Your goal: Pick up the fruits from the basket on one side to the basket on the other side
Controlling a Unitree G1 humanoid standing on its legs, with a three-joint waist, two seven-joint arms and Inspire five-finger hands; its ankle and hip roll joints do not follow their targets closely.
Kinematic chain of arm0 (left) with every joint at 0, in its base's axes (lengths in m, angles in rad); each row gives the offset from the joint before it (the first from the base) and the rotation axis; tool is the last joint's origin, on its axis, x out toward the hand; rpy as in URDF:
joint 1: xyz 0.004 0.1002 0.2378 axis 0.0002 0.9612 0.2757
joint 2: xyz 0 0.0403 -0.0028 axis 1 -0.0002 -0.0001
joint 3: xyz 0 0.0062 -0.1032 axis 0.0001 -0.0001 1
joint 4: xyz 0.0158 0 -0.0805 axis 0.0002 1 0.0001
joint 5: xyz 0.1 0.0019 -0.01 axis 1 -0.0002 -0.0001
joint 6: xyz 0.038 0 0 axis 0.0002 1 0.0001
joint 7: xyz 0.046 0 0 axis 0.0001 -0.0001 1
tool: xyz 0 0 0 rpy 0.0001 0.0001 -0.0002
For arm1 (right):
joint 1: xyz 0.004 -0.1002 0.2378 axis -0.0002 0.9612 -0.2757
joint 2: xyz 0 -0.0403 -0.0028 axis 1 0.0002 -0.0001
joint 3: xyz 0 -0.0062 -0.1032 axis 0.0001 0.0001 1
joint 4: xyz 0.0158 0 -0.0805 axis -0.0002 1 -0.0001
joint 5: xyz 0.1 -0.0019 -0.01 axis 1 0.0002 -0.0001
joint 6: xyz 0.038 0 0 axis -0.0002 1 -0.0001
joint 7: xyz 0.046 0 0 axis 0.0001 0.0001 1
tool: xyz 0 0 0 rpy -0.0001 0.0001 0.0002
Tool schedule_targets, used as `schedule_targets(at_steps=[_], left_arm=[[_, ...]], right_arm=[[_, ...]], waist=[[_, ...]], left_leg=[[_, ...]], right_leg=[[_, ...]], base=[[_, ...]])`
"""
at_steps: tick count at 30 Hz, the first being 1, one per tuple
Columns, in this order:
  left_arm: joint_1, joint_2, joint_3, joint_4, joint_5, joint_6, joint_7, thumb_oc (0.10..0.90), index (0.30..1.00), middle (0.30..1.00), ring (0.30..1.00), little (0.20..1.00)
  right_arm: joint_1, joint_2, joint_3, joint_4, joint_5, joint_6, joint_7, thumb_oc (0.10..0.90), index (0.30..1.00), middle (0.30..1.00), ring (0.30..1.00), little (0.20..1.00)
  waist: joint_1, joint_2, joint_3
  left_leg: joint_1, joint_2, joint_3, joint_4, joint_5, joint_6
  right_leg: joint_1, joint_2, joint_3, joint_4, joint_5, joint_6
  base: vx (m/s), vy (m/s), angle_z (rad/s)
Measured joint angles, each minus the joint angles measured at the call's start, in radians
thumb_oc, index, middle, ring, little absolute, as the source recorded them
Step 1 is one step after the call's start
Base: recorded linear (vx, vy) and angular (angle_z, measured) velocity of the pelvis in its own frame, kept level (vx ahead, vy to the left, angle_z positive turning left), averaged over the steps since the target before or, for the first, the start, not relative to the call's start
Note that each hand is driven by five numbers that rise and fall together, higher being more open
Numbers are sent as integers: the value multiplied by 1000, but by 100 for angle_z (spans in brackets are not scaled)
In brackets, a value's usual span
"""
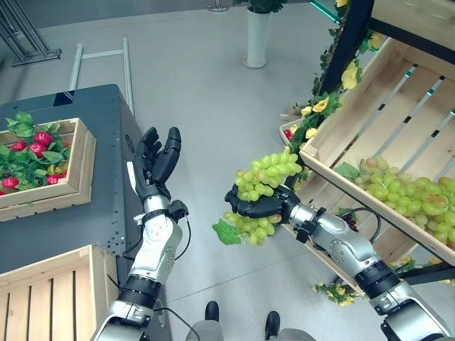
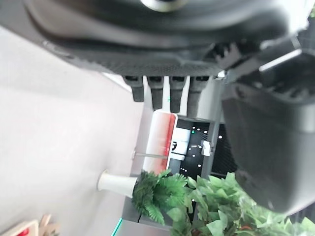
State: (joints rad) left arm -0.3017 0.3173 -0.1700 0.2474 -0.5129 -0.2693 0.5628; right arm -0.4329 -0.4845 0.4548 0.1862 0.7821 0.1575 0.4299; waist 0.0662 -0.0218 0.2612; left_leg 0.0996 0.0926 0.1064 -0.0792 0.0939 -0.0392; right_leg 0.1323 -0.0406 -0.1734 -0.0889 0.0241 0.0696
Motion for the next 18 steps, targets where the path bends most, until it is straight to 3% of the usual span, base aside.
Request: schedule_targets(at_steps=[10,18], left_arm=[[32,-23,14,-27,9,3,29,800,900,900,900,900],[72,-12,33,-27,9,3,32,800,900,900,900,900]], right_arm=[[126,-7,-24,-160,-36,12,36,400,300,300,300,300],[235,-45,-62,-279,-37,33,199,400,300,300,300,300]], waist=[[-32,-5,-5],[-75,-7,-16]], left_leg=[[2,-26,-21,-9,-4,7],[10,-25,-11,-9,-5,8]], right_leg=[[-1,-17,2,0,3,9],[0,-16,17,0,6,14]], base=[[8,9,1],[-40,16,-5]])
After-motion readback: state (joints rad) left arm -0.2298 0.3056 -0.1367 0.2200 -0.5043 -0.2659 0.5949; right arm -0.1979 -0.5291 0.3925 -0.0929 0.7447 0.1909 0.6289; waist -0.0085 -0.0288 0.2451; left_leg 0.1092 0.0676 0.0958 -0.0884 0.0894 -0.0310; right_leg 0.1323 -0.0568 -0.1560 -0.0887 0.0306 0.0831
